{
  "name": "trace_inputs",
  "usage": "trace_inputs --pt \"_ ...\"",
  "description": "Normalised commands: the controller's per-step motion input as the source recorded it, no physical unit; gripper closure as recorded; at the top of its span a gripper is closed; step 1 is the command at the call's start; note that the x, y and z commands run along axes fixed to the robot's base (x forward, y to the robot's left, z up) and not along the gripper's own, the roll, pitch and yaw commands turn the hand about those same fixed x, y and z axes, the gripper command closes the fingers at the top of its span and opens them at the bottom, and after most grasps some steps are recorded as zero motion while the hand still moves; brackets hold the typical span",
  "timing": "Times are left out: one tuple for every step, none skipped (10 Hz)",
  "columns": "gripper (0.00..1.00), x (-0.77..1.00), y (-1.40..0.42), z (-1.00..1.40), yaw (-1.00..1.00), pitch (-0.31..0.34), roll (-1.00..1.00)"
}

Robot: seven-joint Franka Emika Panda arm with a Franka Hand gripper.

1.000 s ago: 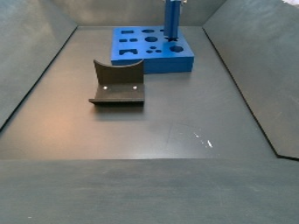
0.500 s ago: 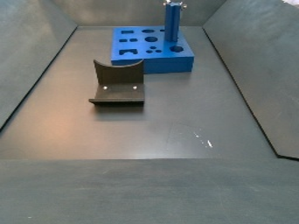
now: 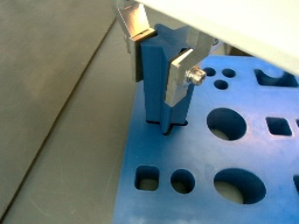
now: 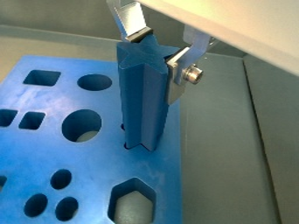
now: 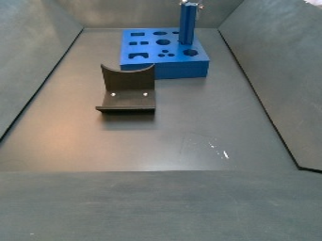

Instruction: Insert the star object.

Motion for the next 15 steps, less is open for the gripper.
trace_inputs --pt "1.0 0.0 0.0 -0.18 0.0 -0.006 -0.03" --pt "1.0 0.1 0.0 -0.32 0.0 -0.019 -0.01" --pt "1.0 0.01 0.0 -0.45 0.0 -0.101 0.0" --pt "1.0 0.0 -0.05 -0.57 -0.04 -0.236 0.0" --pt "1.0 0.0 -0.05 -0.62 -0.1 -0.284 0.0" --pt "1.0 0.0 -0.07 -0.61 -0.22 -0.313 0.0" --pt "1.0 -0.05 -0.06 -0.6 -0.28 -0.306 0.0" --pt "1.0 -0.08 -0.02 -0.62 -0.25 -0.3 0.0" --pt "1.0 -0.09 0.0 -0.62 -0.27 -0.284 0.0" --pt "1.0 -0.08 0.0 -0.69 -0.27 -0.223 0.12" --pt "1.0 -0.09 0.0 -0.72 -0.29 -0.206 0.12" --pt "1.0 0.13 -0.08 -0.74 -0.19 0.0 0.23" --pt "1.0 0.15 -0.21 -0.56 0.0 0.09 0.36" --pt "1.0 0.49 -0.17 -0.57 0.0 0.227 0.26" --pt "1.0 0.33 -0.08 -0.31 -0.06 0.244 0.09"
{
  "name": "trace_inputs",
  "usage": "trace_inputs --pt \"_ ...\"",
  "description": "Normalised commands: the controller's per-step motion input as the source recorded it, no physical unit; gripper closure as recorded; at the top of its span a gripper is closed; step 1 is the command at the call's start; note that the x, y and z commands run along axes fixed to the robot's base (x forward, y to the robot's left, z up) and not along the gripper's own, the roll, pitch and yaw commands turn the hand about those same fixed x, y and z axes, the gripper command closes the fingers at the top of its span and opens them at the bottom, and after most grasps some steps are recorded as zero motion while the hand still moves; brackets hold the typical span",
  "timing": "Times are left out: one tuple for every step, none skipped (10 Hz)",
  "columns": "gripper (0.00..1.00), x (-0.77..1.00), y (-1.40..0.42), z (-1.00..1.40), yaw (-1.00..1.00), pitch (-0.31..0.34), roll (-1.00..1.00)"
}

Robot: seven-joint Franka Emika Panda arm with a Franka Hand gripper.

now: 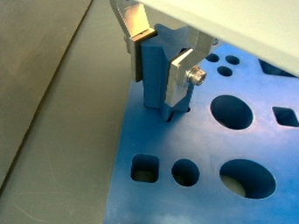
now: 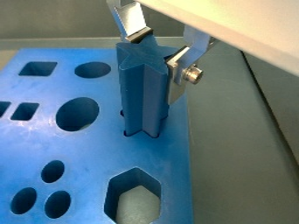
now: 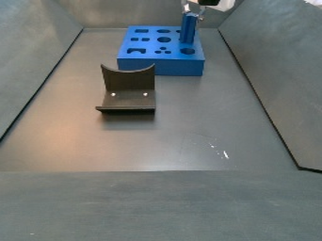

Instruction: Insert the star object.

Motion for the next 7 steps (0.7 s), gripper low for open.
trace_inputs --pt "1.0 0.0 0.0 -0.03 0.0 0.0 0.0" --pt "1.0 0.15 0.0 -0.29 0.0 0.27 0.0" --pt "1.0 0.02 0.02 -0.24 0.0 0.08 -0.04" --pt "1.0 0.0 0.0 -0.18 0.0 0.0 0.0" --pt "1.0 0.0 0.0 -0.24 0.0 0.0 0.03" --pt "1.0 0.0 0.0 -0.03 0.0 0.0 0.0" --pt "1.0 0.0 0.0 0.0 0.0 0.0 0.0"
